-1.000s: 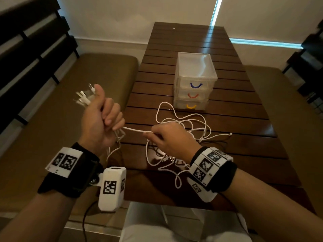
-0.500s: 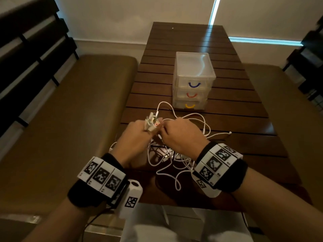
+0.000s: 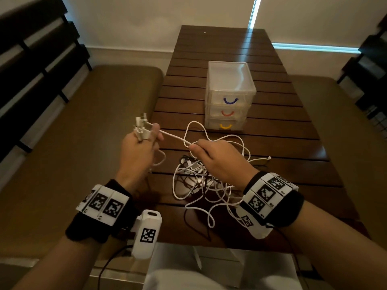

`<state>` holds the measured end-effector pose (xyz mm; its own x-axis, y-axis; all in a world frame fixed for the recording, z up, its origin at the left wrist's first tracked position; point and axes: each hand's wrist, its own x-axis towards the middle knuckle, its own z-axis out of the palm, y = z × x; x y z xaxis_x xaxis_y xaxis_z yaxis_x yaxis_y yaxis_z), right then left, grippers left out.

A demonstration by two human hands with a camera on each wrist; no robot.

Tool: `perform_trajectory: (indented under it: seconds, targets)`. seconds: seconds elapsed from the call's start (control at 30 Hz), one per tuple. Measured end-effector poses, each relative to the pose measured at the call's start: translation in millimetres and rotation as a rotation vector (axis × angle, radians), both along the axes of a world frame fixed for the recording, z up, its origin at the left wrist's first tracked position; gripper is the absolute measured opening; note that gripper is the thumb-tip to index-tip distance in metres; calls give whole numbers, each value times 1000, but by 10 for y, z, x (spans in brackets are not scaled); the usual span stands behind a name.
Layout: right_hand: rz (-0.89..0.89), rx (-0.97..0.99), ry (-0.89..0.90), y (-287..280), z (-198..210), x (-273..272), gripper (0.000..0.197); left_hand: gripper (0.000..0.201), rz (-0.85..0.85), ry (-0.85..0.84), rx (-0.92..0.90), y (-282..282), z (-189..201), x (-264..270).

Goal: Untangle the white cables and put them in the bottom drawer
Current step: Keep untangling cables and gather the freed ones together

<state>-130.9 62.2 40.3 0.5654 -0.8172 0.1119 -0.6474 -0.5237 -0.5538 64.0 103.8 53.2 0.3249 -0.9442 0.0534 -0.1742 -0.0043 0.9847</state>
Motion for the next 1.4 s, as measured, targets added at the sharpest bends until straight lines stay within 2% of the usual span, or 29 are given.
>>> perform_trajectory:
  seconds: [0.1, 0.13, 0.2, 0.37, 0.47, 0.57, 0.63, 0.7, 0.77, 0.83, 0.97, 1.07, 1.2, 1.27, 1.33, 1.4]
  targets:
    - [-46, -16, 59, -79, -28, -108, 40, 31, 175, 378, -79, -79, 50, 184]
    - [-71, -9, 63, -111, -39, -150, 41, 31, 216, 453, -99, -99, 87, 240]
    - [-106, 0, 65, -156, -42, -180, 45, 31, 208, 481, -107, -109, 110, 269]
    - [-47, -20, 197, -100, -26, 88, 45, 35, -123, 313, -28, 9, 31, -80]
    - [-7, -49, 229, -42, -66, 198, 33, 36, -328, 108, 28, 85, -47, -280]
    - [19, -47, 214, 2, -63, 172, 27, 33, -320, -197, 78, 99, -141, -327]
    - [0, -32, 171, 24, -45, 104, 31, 34, -277, -399, 67, 92, -234, -249]
    - [-32, 14, 122, 11, -37, 35, 37, 24, -268, -516, 50, 94, -298, -170]
    - [-39, 73, 81, -11, -45, -13, 44, 13, -199, -517, 16, 77, -303, -94]
    - [-41, 114, 56, -25, -48, -77, 46, 33, -74, -509, -12, 39, -235, 6]
    - [-82, 178, 46, -65, -102, -294, 47, 34, 184, -285, -19, -62, 22, 368]
    - [-99, 161, 47, -101, -154, -418, 46, 36, 241, -155, -63, -64, 146, 569]
    - [-85, 106, 72, -79, -113, -349, 42, 34, 141, -218, -71, -19, 94, 405]
    - [-53, 89, 61, -46, -52, -253, 40, 22, 12, -274, -59, -1, 3, 200]
    - [-19, 90, 29, -18, 3, -161, 42, 24, -165, -374, -54, 14, -149, 8]
    - [14, 99, -5, 3, 37, -103, 41, 19, -241, -407, -34, 39, -275, -128]
